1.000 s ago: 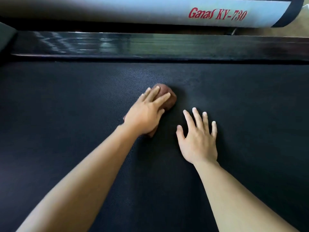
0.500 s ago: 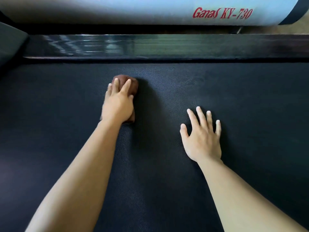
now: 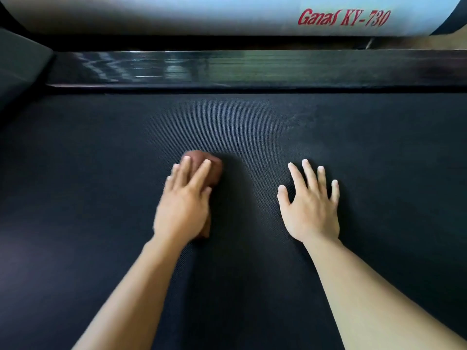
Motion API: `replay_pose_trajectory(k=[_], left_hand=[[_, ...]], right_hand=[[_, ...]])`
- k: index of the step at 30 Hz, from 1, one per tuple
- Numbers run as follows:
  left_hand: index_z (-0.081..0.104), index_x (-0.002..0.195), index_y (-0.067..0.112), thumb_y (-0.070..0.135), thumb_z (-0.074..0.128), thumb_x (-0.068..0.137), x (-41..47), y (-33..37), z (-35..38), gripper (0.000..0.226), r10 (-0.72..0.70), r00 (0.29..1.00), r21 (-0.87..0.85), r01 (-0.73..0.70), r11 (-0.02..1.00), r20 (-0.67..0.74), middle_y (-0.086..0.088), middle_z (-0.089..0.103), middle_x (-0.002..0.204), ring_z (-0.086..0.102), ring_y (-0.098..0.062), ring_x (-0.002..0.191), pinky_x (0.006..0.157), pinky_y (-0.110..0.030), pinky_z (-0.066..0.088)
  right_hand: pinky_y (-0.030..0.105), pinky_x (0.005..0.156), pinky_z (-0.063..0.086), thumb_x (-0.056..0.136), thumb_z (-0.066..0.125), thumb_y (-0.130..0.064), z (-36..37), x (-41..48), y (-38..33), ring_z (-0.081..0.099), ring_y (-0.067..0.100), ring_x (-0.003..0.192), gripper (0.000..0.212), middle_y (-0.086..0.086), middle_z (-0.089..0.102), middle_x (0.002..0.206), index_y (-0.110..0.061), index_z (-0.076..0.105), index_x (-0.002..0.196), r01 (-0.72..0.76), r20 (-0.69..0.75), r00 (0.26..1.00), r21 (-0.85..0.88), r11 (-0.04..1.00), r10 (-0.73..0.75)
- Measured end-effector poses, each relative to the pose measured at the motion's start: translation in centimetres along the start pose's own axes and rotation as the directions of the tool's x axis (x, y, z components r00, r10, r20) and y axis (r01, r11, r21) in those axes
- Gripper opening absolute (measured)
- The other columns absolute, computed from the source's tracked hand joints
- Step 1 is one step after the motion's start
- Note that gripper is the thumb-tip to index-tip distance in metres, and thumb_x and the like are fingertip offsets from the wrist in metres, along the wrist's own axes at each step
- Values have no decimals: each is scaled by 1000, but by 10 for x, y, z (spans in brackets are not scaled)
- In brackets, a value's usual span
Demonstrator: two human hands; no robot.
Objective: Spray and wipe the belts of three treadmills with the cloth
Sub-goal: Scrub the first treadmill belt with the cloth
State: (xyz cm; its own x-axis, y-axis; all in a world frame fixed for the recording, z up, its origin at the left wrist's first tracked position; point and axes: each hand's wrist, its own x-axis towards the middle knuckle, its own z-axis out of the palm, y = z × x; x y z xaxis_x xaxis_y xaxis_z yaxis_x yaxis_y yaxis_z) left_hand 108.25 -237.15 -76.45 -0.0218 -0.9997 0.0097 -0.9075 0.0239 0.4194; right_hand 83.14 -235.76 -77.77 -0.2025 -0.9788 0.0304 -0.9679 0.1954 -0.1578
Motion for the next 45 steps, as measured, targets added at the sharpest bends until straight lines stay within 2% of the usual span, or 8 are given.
replay_pose_trajectory(k=[6,12,18,24,29,35,39,45], left_hand=[[26,155,39,33,44,103,65,-6,-11,55,-191,981,16,192,981,-37,0,6,168,5,-28,153,120,-47,21],[25,157,29,31,44,102,77,69,27,57,35,999,96,-36,995,14,-14,8,166,8,-39,152,124,-41,10],[34,153,32,32,51,101,-3,76,35,55,202,978,19,-203,979,54,-8,22,164,17,-36,151,123,-44,20],[34,153,34,29,52,100,-3,-3,-2,56,-65,998,-6,65,998,-5,-7,18,166,15,-35,152,123,-42,16],[25,155,38,33,43,104,55,-3,-11,55,-223,975,7,223,975,-27,-1,6,168,4,-29,154,121,-47,18],[29,156,28,30,48,100,68,63,26,59,17,1000,79,-18,997,3,-16,12,166,12,-41,151,123,-43,14],[31,155,30,32,48,101,23,89,43,57,170,985,52,-172,984,36,-13,17,165,15,-39,151,122,-44,18],[28,155,35,32,49,102,-10,35,16,58,31,999,11,-31,999,30,-7,14,166,12,-34,152,124,-43,15]], right_hand=[[54,121,8,98,32,-53,0,-1,0,11,26,152,59,-4,17,164,-34,26,154,1,-2,1000,16,1000,-1],[51,122,3,98,30,-53,-3,0,-1,3,23,153,59,-6,11,165,-36,21,154,-16,38,999,16,1000,15],[51,122,4,97,32,-52,-4,0,0,5,24,153,60,-5,13,165,-34,23,154,-5,33,999,12,1000,4],[53,121,9,98,31,-53,-1,0,0,11,26,152,59,-4,18,164,-33,27,154,-1,6,1000,8,1000,1],[53,121,7,98,31,-54,-1,0,0,10,25,152,60,-5,16,164,-34,26,154,-6,8,1000,8,1000,6],[51,122,3,98,31,-53,-3,0,-1,4,23,153,59,-7,11,165,-36,22,154,-18,37,999,7,1000,18],[51,122,3,98,34,-52,-4,0,-1,3,22,153,60,-7,11,165,-36,22,155,-18,44,999,10,1000,18],[52,122,5,98,32,-53,-2,-1,-1,8,24,152,59,-5,15,165,-34,25,154,-3,14,1000,7,1000,3]])
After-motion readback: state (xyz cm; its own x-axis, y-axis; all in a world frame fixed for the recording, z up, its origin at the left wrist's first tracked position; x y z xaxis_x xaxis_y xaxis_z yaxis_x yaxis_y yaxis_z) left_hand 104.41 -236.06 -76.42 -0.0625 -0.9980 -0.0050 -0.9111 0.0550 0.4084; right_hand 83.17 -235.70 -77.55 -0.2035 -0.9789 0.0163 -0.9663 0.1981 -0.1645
